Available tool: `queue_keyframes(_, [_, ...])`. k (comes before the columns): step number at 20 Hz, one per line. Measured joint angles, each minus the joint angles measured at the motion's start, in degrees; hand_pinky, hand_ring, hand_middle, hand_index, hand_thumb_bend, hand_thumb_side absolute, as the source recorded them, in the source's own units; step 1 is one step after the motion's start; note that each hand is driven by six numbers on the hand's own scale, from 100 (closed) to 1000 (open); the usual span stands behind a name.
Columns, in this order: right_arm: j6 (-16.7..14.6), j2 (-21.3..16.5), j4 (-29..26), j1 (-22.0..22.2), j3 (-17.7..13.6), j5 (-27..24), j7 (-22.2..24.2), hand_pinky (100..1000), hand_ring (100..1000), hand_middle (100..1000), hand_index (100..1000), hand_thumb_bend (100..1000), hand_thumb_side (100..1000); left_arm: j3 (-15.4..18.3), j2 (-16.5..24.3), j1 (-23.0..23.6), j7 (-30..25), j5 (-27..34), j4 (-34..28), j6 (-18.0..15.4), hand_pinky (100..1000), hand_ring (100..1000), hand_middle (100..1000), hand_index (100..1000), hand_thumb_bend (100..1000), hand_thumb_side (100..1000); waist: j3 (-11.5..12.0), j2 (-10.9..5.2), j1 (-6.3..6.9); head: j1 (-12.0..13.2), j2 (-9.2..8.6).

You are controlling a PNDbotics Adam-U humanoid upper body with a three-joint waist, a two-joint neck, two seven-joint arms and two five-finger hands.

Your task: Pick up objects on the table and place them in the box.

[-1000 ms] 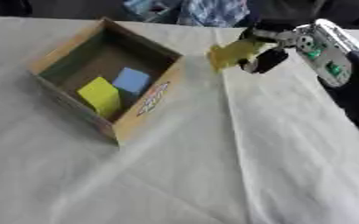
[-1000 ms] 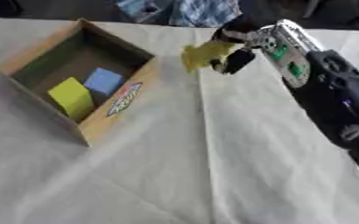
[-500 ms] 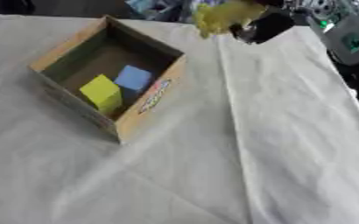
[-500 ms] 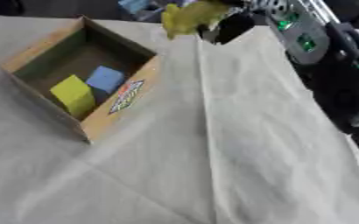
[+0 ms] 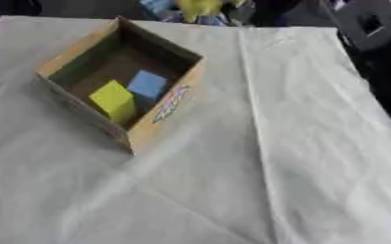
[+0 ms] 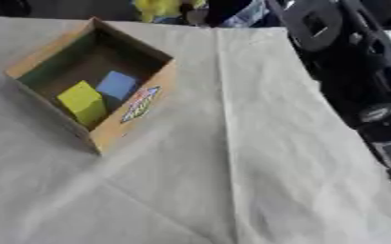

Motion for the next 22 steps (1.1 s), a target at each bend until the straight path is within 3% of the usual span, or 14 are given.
queue_keyframes(13, [-1.25,12.09,12.87,-3.77,0.88,6.97,-1.16,838,808,560,818,100,456,-0.33,-0.52,-0.36,-0.22,0.50,0.00,-0.19,612,846,1000,667,225,936,1.34,0.18,-0.04,-1.30,-0.08])
queue_keyframes(22, [-3.72,17.71,18.77,-4.04,1.05,11.26,-1.42,863,837,618,843,100,489,-0.37,-0.99,-0.79,-0.37,0.70,0.00,-0.23,612,846,1000,667,224,935,2.00,0.35,-0.04,-2.22,-0.13])
